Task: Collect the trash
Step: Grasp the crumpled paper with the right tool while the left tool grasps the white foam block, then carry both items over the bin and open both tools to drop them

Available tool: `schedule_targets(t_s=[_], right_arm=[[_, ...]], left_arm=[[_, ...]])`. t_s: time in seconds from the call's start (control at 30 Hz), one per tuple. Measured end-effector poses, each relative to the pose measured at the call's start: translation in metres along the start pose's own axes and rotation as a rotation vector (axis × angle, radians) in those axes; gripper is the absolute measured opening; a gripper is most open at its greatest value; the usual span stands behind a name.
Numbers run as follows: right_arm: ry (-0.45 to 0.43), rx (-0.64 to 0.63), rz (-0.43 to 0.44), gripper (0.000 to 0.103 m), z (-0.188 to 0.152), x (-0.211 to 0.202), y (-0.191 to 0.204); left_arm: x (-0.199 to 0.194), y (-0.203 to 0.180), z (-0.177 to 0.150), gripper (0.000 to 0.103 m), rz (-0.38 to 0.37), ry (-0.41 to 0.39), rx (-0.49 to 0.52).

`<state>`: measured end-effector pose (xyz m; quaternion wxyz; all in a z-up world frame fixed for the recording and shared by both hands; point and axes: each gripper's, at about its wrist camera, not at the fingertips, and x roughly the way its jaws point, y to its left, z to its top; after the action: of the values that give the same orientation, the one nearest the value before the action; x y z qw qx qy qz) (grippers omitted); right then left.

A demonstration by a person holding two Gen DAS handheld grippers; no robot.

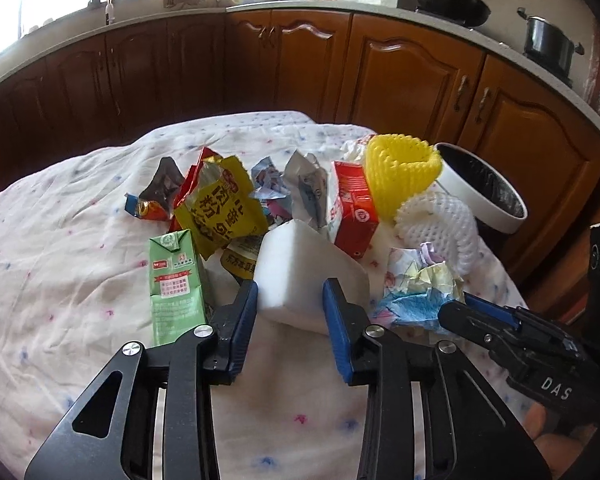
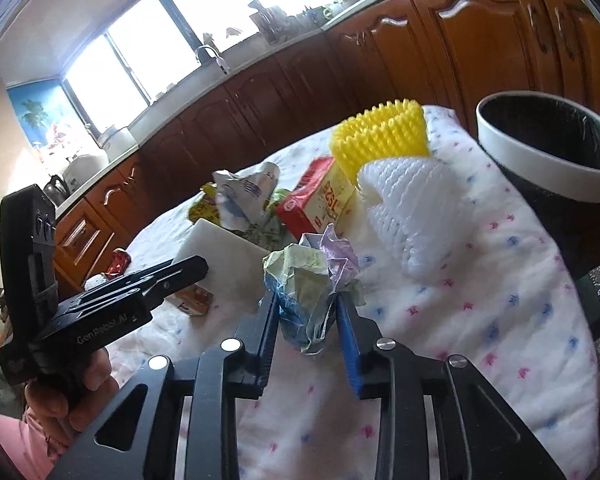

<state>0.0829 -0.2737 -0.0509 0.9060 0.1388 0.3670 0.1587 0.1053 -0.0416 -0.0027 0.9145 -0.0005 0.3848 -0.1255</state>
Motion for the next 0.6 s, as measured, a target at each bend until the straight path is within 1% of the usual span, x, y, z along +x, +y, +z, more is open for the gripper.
schedule_targets(t_s=[0.13,0.33,0.53,0.6], right_arm=[[-0.037,-0.003,0.000,0.030,-0.001,-0.023,-0.001],[-0.118,0.009,-0.054,0.030,0.010,-0.058,-0.017],[-0.168,0.039,-0.137,0.030,0.026,-0.081,-0.048],[-0.180,0.048,-0.164,0.030,0.033,-0.089,-0.061]], left_arm=[[-0.019,-0.003,-0.005,0.031,-0.047,-0.014,0.000],[-0.037,-0.023,0.004,0.031,-0.085,-0.066,0.022],[-0.034,-0.052,0.027,0.031,-0.115,-0.108,0.069],[-0.028,-0.062,0.033,0.031,-0.128,-0.107,0.076]])
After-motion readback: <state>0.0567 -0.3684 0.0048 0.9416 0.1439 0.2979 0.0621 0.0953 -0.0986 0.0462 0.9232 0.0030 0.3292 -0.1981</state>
